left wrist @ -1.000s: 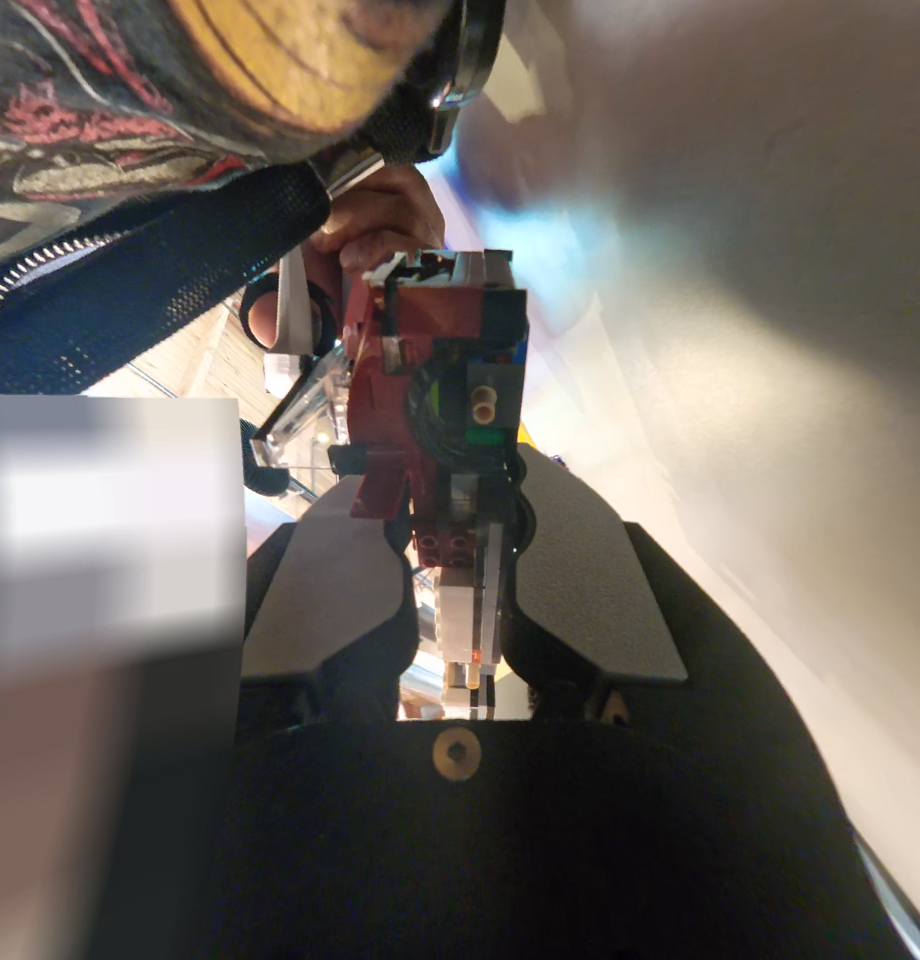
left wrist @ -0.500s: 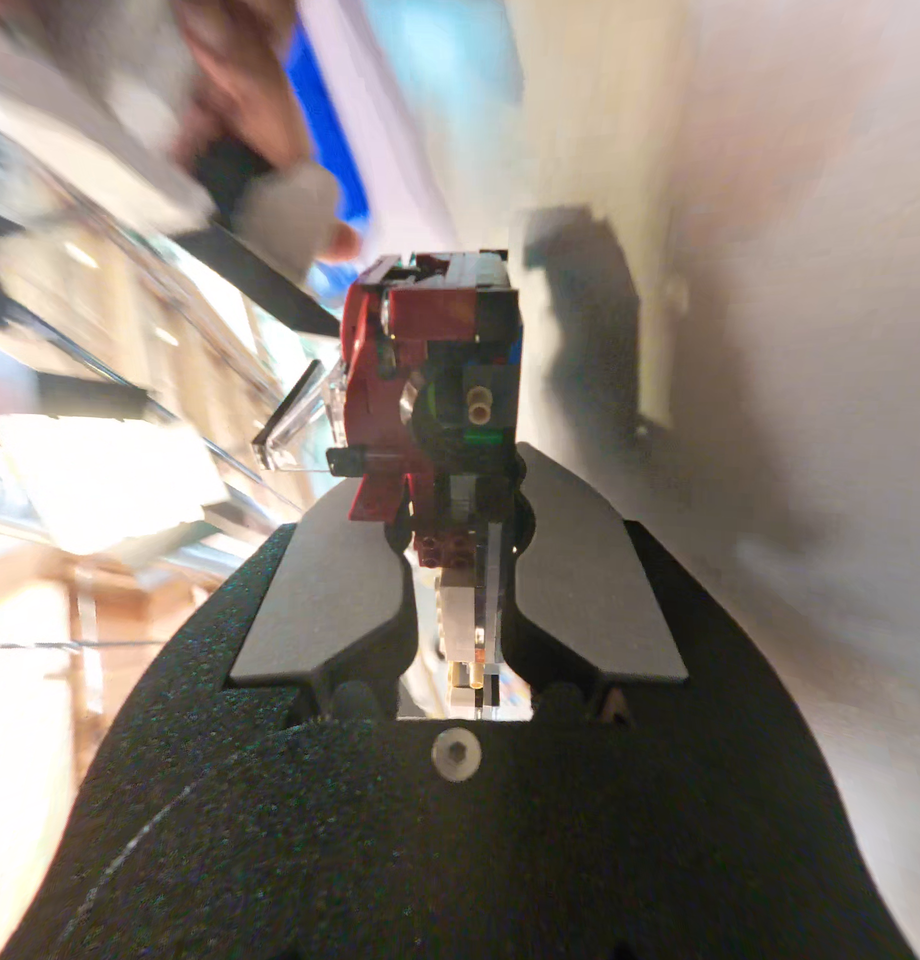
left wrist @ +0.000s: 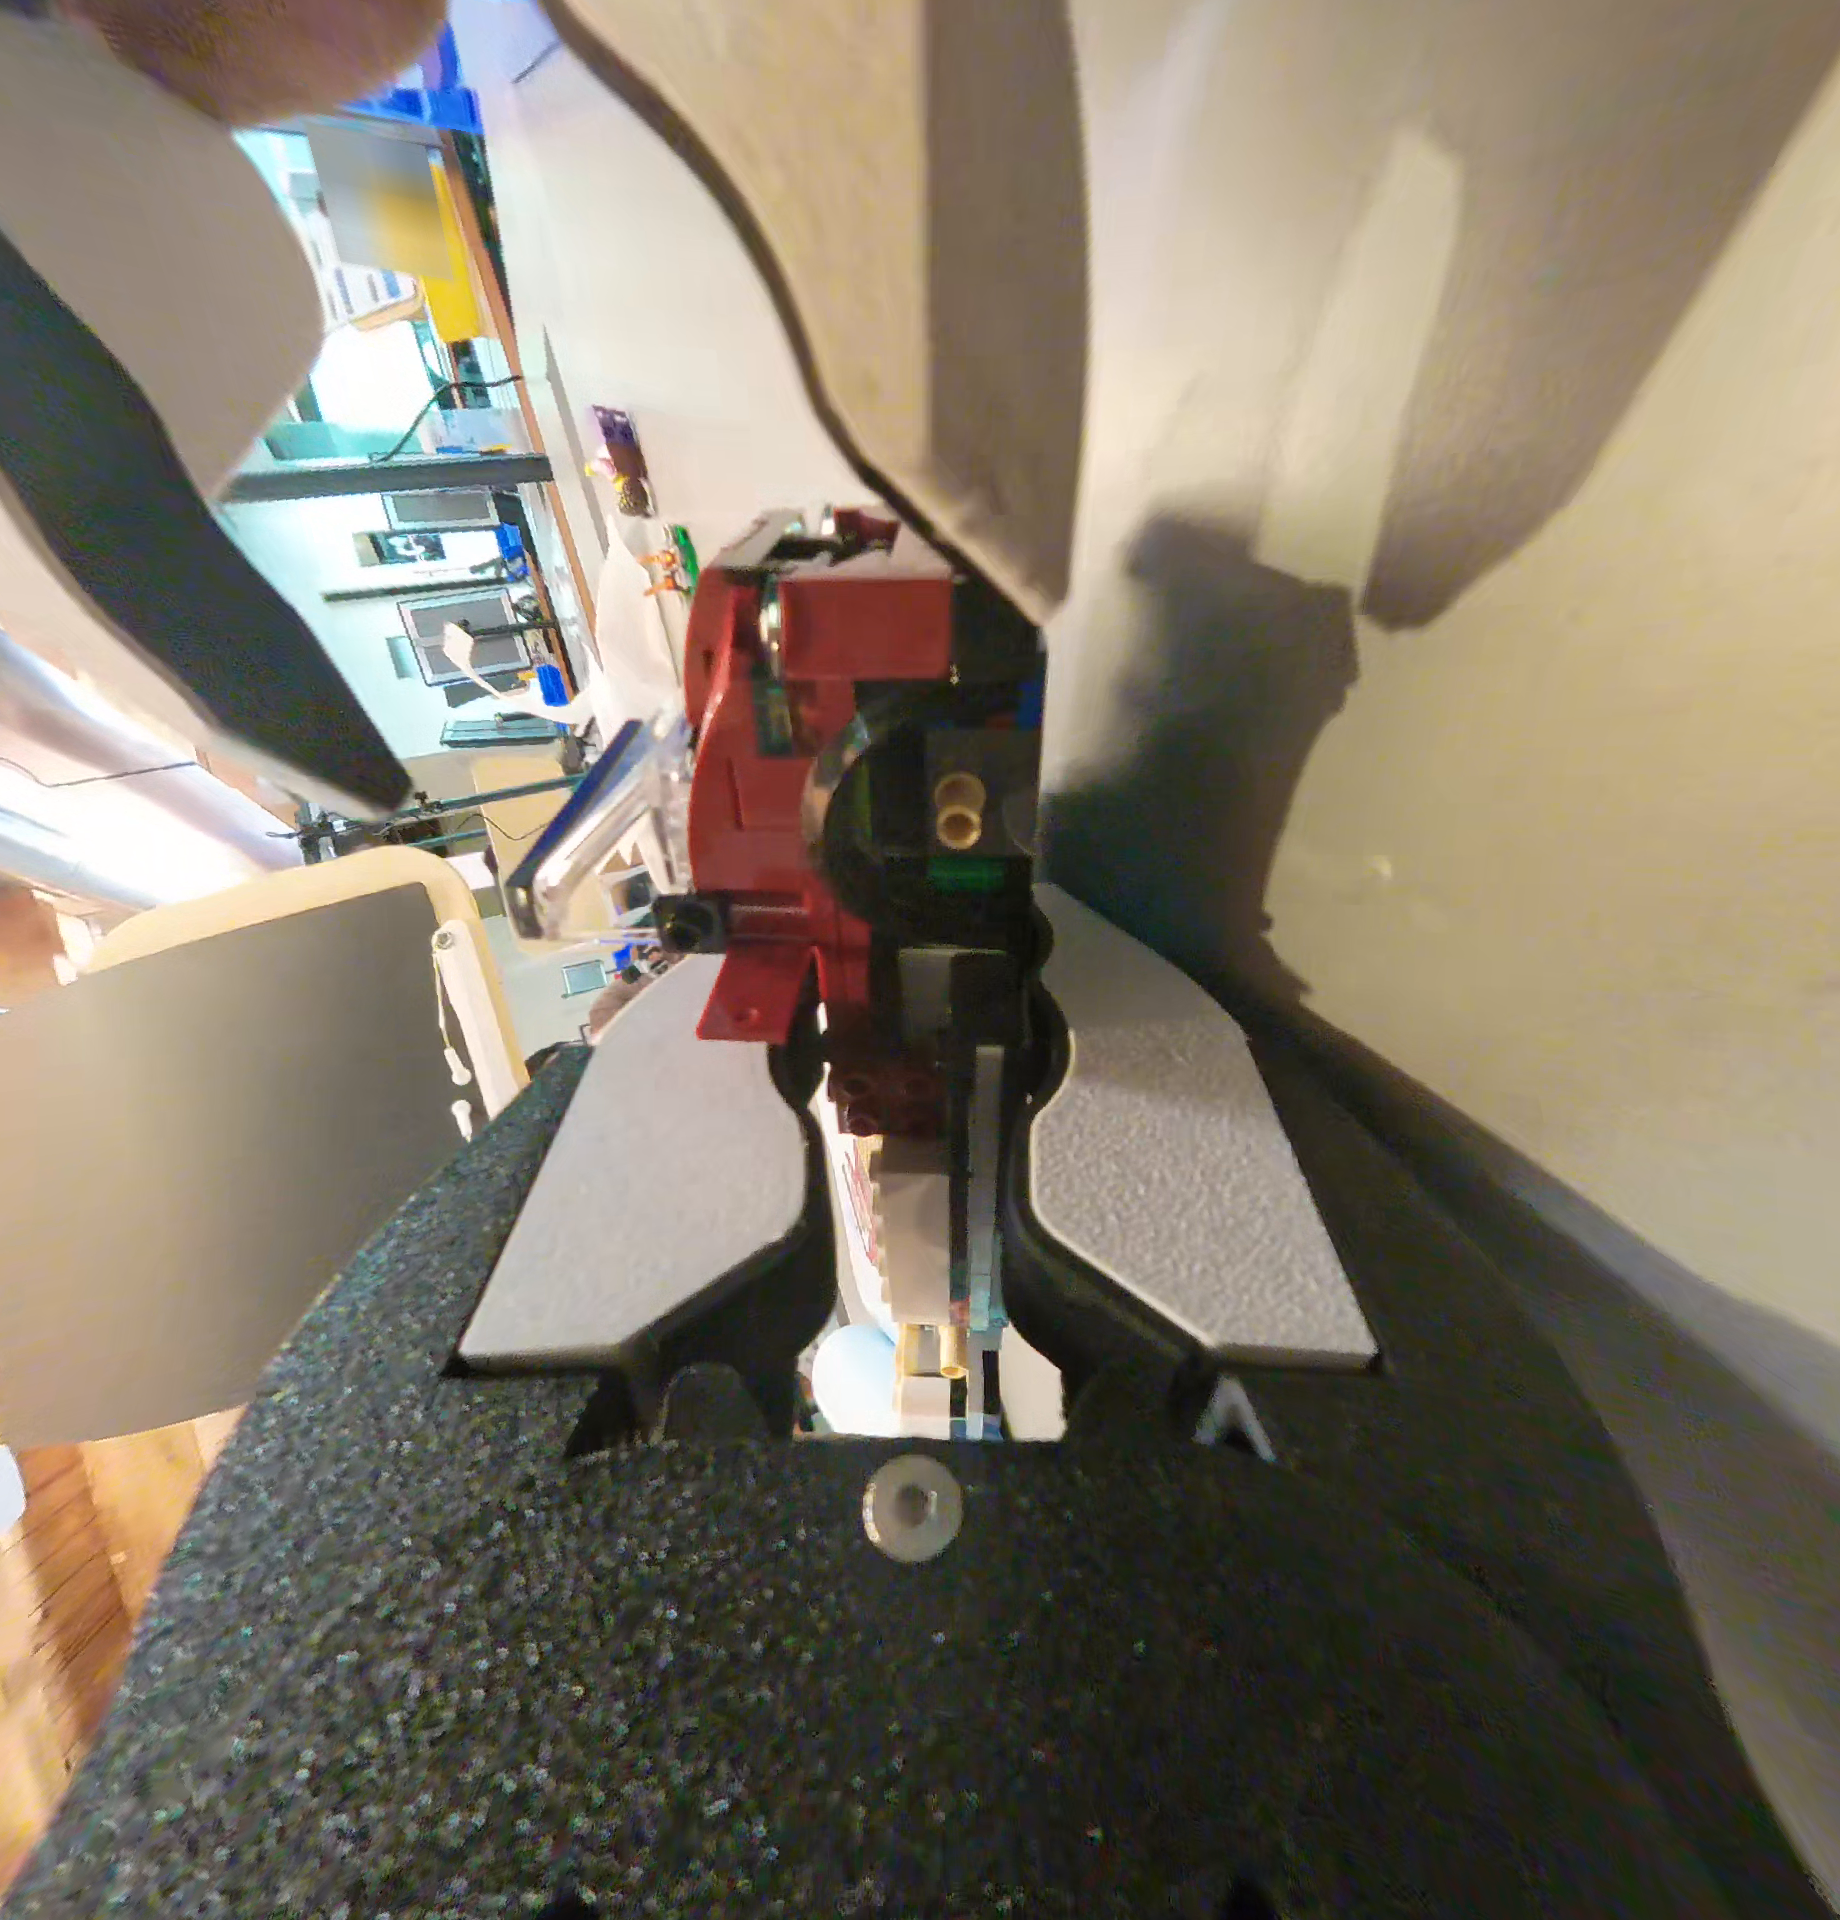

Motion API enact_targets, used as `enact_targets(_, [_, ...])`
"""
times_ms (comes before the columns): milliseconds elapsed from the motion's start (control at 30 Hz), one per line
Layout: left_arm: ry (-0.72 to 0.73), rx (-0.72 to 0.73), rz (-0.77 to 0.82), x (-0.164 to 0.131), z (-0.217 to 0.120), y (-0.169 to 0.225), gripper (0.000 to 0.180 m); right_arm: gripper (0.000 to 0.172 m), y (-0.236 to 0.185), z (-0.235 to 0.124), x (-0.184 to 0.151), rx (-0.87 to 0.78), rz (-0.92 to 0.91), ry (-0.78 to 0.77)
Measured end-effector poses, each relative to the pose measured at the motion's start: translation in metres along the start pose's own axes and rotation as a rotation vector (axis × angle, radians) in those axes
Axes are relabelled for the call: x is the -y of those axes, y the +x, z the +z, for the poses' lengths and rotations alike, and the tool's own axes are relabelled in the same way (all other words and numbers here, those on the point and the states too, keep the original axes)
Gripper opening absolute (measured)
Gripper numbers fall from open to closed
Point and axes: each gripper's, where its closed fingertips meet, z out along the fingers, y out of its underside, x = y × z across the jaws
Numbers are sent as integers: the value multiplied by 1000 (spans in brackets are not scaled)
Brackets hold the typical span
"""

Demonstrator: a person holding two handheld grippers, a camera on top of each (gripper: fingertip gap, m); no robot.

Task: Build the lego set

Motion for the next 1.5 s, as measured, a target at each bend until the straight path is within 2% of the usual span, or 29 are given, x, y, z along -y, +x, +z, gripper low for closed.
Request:
enact_targets(467, [-48, 57, 61, 7, 3, -17, 34, 76, -2, 8, -1, -104, -263, -57])
enact_targets(767, [-30, 66, 53, 10, -1, -25, 34, 75, 5, 6, 3, -147, -329, -19])
enact_targets(1233, [-25, 71, 58, 13, 0, -26, 33, 74, 8, 4, 1, -140, -351, -15])
enact_targets(1367, [-25, 95, 30, 9, 9, -32, 34, 73, 17, 6, -7, -179, -283, -55])
enact_targets(1433, [-51, 117, 14, 1, 15, -37, 34, 80, 23, 3, -12, -189, -191, -79])
enact_targets(1500, [-68, 119, -41, -9, 22, -39, 34, 78, 31, -6, -11, -224, -109, -55])
